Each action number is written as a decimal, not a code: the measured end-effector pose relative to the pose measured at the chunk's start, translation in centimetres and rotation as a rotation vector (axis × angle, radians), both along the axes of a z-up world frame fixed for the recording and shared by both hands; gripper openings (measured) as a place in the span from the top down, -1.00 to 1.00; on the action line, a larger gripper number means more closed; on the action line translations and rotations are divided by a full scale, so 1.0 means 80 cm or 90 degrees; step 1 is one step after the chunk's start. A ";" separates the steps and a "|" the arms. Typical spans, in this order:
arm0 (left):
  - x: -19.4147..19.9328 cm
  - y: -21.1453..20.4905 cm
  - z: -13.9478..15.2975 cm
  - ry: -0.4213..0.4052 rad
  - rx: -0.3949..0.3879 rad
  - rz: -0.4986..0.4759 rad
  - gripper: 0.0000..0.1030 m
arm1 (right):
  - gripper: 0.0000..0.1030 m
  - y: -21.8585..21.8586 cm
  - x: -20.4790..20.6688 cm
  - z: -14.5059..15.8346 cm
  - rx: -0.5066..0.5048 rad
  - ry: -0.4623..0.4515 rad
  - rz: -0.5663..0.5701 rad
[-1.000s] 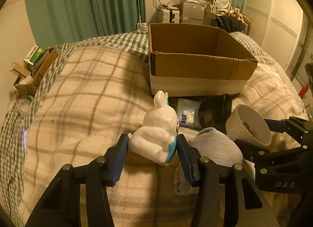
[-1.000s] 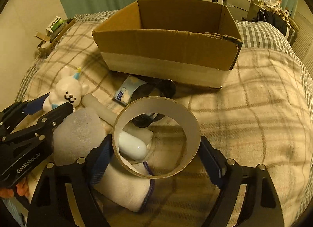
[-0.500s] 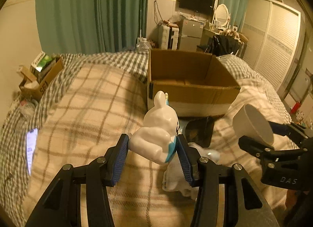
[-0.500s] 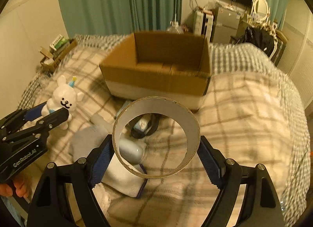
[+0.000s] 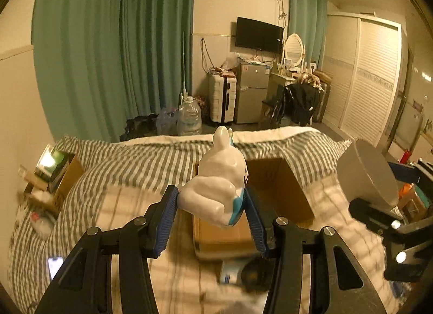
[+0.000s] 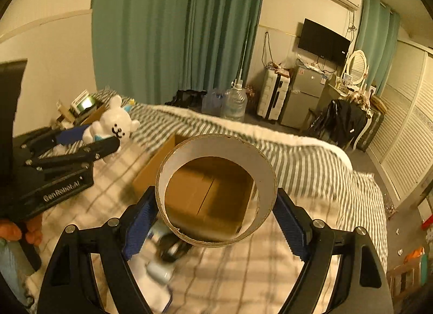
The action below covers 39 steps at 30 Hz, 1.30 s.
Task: Organize objects
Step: 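Carry the bunny and tape roll into the box and open both grippers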
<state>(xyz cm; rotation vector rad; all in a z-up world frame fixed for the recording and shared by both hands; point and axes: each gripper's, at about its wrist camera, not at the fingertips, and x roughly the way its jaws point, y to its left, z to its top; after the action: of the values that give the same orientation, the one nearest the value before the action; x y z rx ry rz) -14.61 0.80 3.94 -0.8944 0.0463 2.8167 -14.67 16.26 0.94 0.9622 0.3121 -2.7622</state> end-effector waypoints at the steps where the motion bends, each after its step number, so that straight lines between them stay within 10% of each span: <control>1: -0.014 0.003 0.000 -0.005 -0.003 -0.002 0.02 | -0.62 0.003 -0.012 0.004 -0.005 0.001 -0.003; 13: -0.123 0.035 -0.093 -0.076 -0.046 -0.008 0.02 | -0.61 0.012 -0.183 -0.066 -0.027 -0.075 -0.015; 23: -0.137 0.029 -0.131 -0.077 -0.049 -0.005 -0.04 | -0.66 0.015 -0.212 -0.137 -0.082 -0.097 0.022; 27: -0.138 0.024 -0.115 -0.059 -0.046 0.021 -0.70 | -0.85 0.027 -0.201 -0.122 -0.062 -0.069 0.000; 39: -0.019 0.008 -0.003 0.026 -0.074 0.044 -0.85 | -0.91 0.044 -0.054 0.022 -0.035 0.032 -0.016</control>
<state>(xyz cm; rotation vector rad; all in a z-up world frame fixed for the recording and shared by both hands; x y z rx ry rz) -16.12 1.45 3.73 -0.8784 0.1901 2.9217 -19.02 19.80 2.71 0.8902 0.2316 -2.8057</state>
